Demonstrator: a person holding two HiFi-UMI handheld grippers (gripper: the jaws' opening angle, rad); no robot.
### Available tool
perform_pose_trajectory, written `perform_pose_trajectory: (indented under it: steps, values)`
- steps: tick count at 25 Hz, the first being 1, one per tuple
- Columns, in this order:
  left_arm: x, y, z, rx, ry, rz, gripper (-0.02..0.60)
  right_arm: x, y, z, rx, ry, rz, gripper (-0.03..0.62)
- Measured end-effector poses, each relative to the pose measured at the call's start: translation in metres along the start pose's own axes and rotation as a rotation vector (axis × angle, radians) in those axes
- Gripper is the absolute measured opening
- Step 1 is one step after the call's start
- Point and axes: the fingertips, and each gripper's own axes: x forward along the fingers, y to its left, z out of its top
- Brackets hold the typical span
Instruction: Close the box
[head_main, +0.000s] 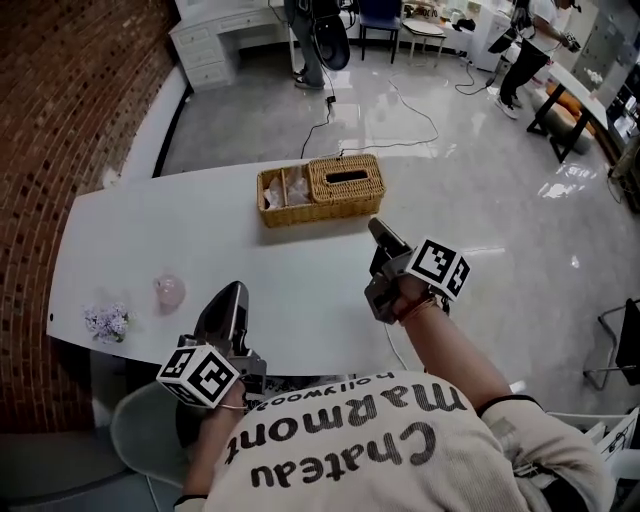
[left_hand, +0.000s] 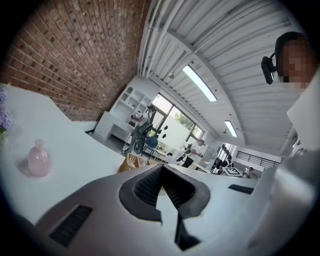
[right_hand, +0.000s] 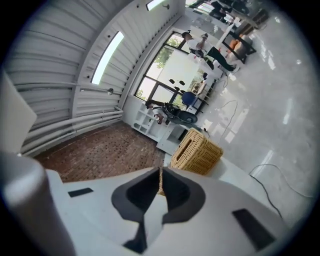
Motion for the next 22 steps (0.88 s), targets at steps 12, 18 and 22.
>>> perform_pose_trajectory:
  steps: [12,18,22]
  values:
    - [-0.009,-0.104,-0.001,0.061,-0.104,-0.007,0.002,-0.079,0.068,0.046,-0.371,-0.003,0.172,-0.006]
    - [-0.03,-0.159,-0.017,0.085,-0.187,0.047,0.002,-0.135,0.074,0.053,-0.595,0.014,0.246,-0.001]
    - [-0.048,-0.187,-0.029,0.095,-0.189,0.092,0.002,-0.165,0.09,0.042,-0.773,0.077,0.32,0.003]
